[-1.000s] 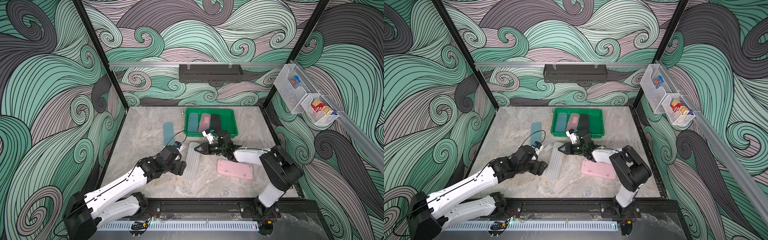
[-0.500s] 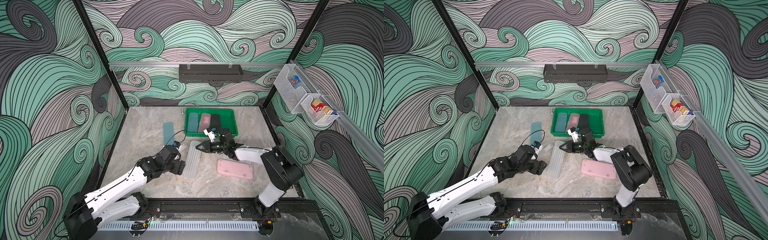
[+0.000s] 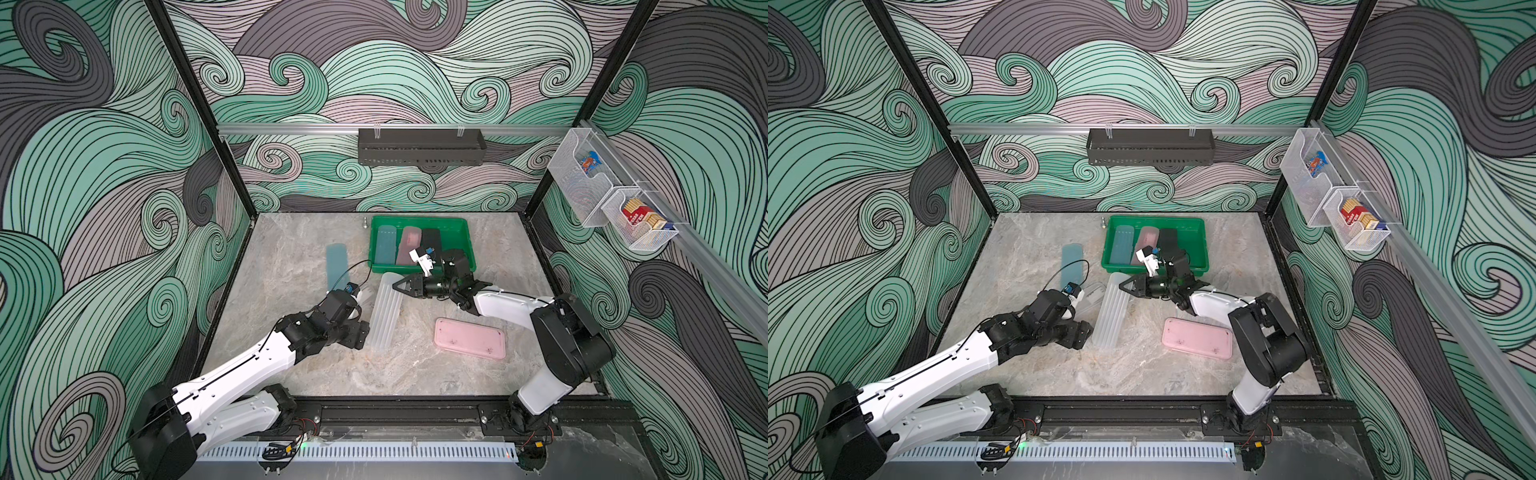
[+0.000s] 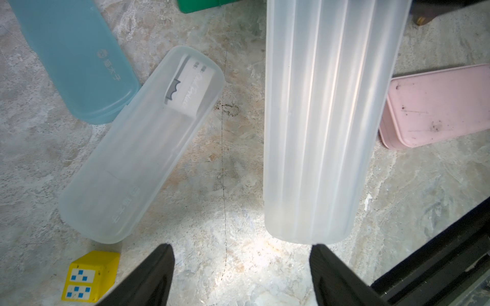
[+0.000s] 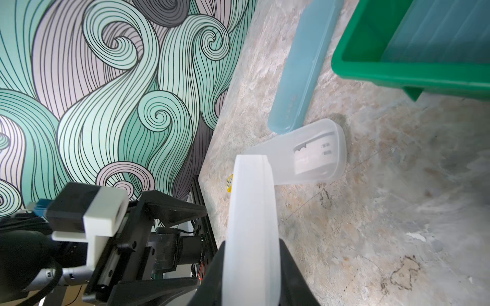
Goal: Put the pencil case into the storage box
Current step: Place the pencil case at the storage box.
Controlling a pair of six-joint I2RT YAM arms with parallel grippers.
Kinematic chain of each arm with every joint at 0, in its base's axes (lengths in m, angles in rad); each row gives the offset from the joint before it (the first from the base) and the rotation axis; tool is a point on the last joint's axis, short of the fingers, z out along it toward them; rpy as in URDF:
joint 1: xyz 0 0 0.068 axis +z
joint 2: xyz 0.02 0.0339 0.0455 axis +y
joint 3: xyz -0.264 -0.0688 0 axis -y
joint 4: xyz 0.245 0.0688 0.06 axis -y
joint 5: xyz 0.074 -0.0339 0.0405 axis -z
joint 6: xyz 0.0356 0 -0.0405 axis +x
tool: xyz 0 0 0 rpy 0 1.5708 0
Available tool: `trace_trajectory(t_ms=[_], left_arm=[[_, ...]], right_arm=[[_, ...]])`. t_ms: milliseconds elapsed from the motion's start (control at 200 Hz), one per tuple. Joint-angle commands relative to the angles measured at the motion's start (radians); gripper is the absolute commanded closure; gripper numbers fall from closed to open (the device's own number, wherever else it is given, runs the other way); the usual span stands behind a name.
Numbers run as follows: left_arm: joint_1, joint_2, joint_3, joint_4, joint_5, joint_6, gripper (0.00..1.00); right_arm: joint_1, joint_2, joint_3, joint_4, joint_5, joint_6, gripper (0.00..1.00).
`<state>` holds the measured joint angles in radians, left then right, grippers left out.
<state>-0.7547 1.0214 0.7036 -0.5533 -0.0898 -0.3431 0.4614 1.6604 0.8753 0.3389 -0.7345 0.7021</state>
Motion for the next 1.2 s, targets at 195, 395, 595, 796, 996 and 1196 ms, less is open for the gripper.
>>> trace_trajectory(t_ms=[195,395,595,796,996,1196], left_arm=[[0.008,-0.009,-0.030,0.023,0.010,0.005,0.16],[0.012,-0.004,-0.032,0.033,0.022,0.008,0.16],[0.012,0.009,-0.051,0.060,0.042,0.010,0.16],[0.015,0.042,-0.075,0.112,0.065,0.019,0.16],[0.017,0.075,-0.064,0.112,0.092,0.029,0.17],[0.018,0.088,-0.065,0.114,0.107,0.037,0.17]], right_arm=[[-0.172,-0.013,0.158,-0.080,-0.138,-0.023,1.00],[-0.341,0.100,0.343,-0.139,-0.230,-0.058,1.00],[-0.461,0.268,0.524,-0.107,-0.331,-0.026,1.00],[-0.524,0.453,0.699,-0.031,-0.386,0.065,1.00],[-0.546,0.602,0.910,-0.196,-0.412,-0.023,1.00],[-0.576,0.715,1.133,-0.405,-0.418,-0.140,1.00]])
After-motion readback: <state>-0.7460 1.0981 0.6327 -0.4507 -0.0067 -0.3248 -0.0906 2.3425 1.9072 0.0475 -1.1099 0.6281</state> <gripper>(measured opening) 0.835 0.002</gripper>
